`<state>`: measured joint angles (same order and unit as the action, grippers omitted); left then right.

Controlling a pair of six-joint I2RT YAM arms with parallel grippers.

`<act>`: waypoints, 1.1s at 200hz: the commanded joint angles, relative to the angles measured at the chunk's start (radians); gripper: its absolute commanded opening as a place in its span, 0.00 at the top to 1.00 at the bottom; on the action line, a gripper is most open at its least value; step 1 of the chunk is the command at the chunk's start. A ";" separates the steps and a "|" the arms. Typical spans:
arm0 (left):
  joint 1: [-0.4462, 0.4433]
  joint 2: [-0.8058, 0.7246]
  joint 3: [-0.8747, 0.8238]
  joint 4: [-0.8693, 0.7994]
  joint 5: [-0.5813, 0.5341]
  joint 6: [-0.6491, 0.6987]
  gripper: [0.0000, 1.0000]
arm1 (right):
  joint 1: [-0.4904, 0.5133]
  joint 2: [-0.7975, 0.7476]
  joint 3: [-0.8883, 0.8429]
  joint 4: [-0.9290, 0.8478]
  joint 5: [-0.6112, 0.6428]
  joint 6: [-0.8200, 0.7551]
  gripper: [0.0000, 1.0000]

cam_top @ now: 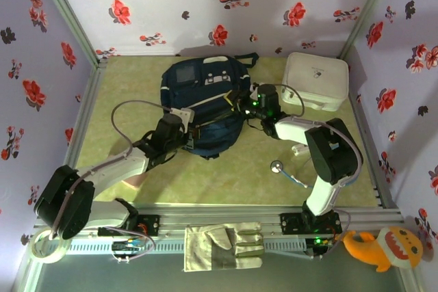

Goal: Pack the student bag

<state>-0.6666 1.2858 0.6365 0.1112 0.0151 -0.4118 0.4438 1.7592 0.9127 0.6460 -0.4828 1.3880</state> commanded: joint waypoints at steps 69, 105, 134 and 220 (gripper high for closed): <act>-0.051 0.161 0.199 0.041 0.181 0.087 1.00 | -0.009 -0.088 -0.098 0.081 0.068 0.049 0.58; -0.084 0.241 0.259 0.068 0.226 0.085 1.00 | 0.029 -0.086 -0.143 0.124 0.074 0.112 0.48; -0.099 0.274 0.277 0.083 0.239 0.085 1.00 | 0.054 -0.080 -0.157 0.074 0.093 0.109 0.50; -0.039 0.223 0.287 -0.194 0.200 0.327 1.00 | 0.012 -0.135 -0.096 -0.043 0.129 -0.011 0.87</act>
<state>-0.7376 1.5604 0.8932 0.0498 0.2104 -0.2245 0.4942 1.6855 0.7704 0.6262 -0.3729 1.4387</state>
